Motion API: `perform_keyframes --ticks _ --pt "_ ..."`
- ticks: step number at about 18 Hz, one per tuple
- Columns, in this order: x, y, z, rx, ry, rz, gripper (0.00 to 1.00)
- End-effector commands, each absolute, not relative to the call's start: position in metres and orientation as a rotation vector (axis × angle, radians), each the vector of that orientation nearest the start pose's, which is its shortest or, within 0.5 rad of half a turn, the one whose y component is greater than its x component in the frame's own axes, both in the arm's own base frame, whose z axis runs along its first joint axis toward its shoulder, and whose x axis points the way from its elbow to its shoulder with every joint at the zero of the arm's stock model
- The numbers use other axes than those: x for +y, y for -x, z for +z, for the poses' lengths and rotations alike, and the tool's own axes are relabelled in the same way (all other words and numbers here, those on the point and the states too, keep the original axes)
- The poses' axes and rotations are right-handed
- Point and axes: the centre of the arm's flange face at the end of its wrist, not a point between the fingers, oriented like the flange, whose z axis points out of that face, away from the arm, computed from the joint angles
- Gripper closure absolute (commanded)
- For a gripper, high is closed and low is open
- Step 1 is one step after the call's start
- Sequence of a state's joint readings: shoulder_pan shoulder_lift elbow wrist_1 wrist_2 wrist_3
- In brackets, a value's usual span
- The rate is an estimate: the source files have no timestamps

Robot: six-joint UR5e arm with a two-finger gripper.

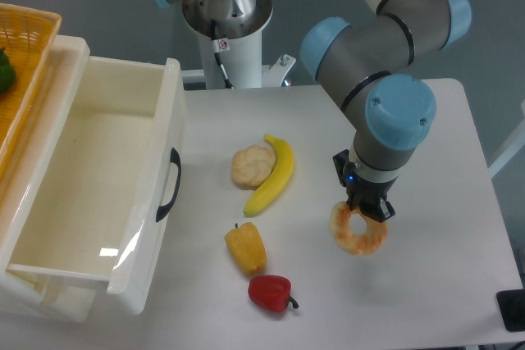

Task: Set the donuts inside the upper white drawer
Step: 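Hold the glazed donut in the gripper above the table, then carry the held donut over the open white drawer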

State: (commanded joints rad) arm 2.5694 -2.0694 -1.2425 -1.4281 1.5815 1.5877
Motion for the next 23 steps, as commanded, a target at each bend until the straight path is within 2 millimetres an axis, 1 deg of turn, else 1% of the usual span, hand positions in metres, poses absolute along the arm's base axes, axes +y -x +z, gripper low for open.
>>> perform_keyframes --ticks 4,5,9,11,13,15,17,18,19,23 --pt "0.485 0.504 0.366 0.915 3.024 -0.04 1.0" --pt "0.488 0.502 0.366 0.913 3.025 -0.037 1.0" --pt "0.492 0.495 0.374 0.921 3.01 -0.017 1.0" --pt "0.495 0.485 0.393 0.918 2.969 0.009 1.0" --pt "0.495 0.475 0.413 0.855 2.928 0.023 1.0" --pt "0.496 0.459 0.435 0.769 2.912 0.043 1.0" --pt "0.503 0.436 0.457 0.694 2.881 0.051 1.0" --pt "0.509 0.42 0.465 0.667 2.868 0.047 1.0" --pt "0.516 0.404 0.469 0.639 2.857 0.035 1.0" --pt "0.531 0.36 0.505 0.503 2.752 -0.018 1.0"
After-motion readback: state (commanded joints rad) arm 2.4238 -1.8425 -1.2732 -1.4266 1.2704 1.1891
